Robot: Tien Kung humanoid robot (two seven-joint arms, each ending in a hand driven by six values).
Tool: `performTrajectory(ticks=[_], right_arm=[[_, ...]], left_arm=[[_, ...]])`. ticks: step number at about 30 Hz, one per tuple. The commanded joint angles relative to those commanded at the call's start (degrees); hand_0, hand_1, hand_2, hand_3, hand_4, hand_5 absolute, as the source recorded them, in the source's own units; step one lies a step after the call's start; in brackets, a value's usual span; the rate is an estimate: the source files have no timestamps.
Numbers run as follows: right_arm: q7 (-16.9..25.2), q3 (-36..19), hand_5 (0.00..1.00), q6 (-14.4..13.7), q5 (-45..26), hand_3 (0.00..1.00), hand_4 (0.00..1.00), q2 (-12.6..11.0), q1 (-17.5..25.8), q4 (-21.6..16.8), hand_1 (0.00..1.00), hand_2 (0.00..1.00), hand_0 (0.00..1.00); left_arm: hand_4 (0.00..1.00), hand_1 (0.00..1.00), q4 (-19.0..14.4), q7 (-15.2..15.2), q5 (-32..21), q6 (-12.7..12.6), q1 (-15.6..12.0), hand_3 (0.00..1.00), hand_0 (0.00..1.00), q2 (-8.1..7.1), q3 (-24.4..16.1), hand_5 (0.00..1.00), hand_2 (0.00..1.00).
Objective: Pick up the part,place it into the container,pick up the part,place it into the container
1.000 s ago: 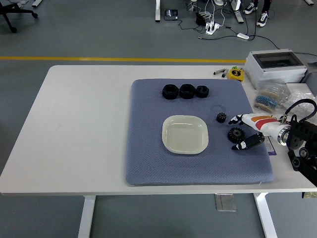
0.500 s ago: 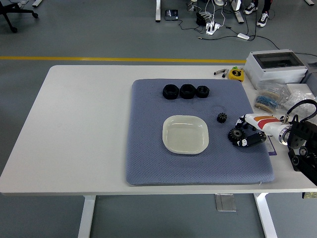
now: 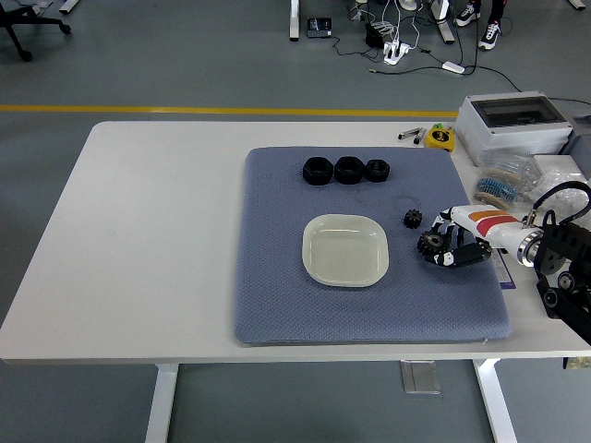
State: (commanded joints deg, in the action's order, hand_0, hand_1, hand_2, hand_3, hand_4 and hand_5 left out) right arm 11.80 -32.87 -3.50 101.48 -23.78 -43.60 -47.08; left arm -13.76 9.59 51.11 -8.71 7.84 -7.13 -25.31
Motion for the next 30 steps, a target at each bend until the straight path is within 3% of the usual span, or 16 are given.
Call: performTrajectory(ticks=[6, 12, 15, 16, 18, 21, 22, 27, 28, 30], right_arm=[[0.03, -2.32, 0.492, -0.21, 2.24, 0.494, 0.707, -0.54, 0.23, -6.29, 0.302, 0.416, 0.106], [-0.10, -1.78, 0.484, 0.25, 6.02, 0.501, 0.717, 1.02, -1.54, -11.81, 0.335, 0.440, 0.144], [-0.24, -0.78, 0.484, 1.66, 8.51, 0.501, 0.717, 2.75, -3.24, -11.78, 0.335, 0.440, 0.144], [-0.60, -0.27, 0.477, 2.51, 9.30, 0.518, 0.745, 3.50, -3.94, -11.46, 0.413, 0.489, 0.271], [-1.51, 1.04, 0.477, 4.50, 10.18, 0.518, 0.745, 5.02, -5.19, -10.51, 0.413, 0.489, 0.271], [-2.07, 2.78, 0.477, 5.34, 10.52, 0.518, 0.745, 6.79, -6.31, -9.25, 0.413, 0.489, 0.271], [-2.07, 3.84, 0.499, 5.21, 10.82, 0.567, 0.926, 7.83, -6.94, -8.42, 0.482, 0.578, 0.354], [-1.37, 6.50, 0.499, 5.96, 15.35, 0.567, 0.926, 10.98, -8.49, -5.46, 0.482, 0.578, 0.354], [-0.87, 6.69, 0.528, 5.89, 15.78, 0.971, 0.998, 11.16, -8.50, -5.22, 0.725, 0.843, 0.678], [-0.28, 6.78, 0.528, 5.59, 16.13, 0.971, 0.998, 11.14, -8.45, -5.16, 0.725, 0.843, 0.678]], left_arm=[[0.685, 0.710, 0.01, -0.02, 0.00, 0.00, 0.05, 0.656, 0.706, -0.03, -0.01, 0.663, 0.748], [0.684, 0.711, -0.02, -0.07, -0.38, -0.03, 0.06, 0.655, 0.705, -0.13, 0.28, 0.662, 0.747], [0.684, 0.711, 0.01, -0.02, -0.26, -0.03, 0.10, 0.655, 0.705, -0.13, 0.24, 0.662, 0.747], [0.685, 0.712, 0.04, 0.00, -0.45, -0.19, 0.09, 0.656, 0.707, -0.08, 0.24, 0.661, 0.749], [0.685, 0.712, 0.10, 0.02, -1.50, -0.87, 0.01, 0.656, 0.707, 0.11, 0.40, 0.661, 0.749], [0.685, 0.712, 0.11, 0.07, -2.12, -1.19, -0.03, 0.656, 0.707, 0.15, 0.51, 0.661, 0.749], [0.684, 0.712, 0.07, 0.16, -1.98, -1.17, 0.04, 0.655, 0.705, 0.13, 0.49, 0.660, 0.750], [0.684, 0.712, -0.08, 0.46, -1.46, -1.21, 0.32, 0.655, 0.705, 0.17, 0.26, 0.660, 0.750], [0.683, 0.713, -0.11, 0.45, -1.57, -1.25, 0.38, 0.654, 0.706, 0.16, 0.37, 0.659, 0.750], [0.683, 0.713, -0.14, 0.39, -1.85, -1.30, 0.43, 0.654, 0.706, 0.14, 0.58, 0.659, 0.750]])
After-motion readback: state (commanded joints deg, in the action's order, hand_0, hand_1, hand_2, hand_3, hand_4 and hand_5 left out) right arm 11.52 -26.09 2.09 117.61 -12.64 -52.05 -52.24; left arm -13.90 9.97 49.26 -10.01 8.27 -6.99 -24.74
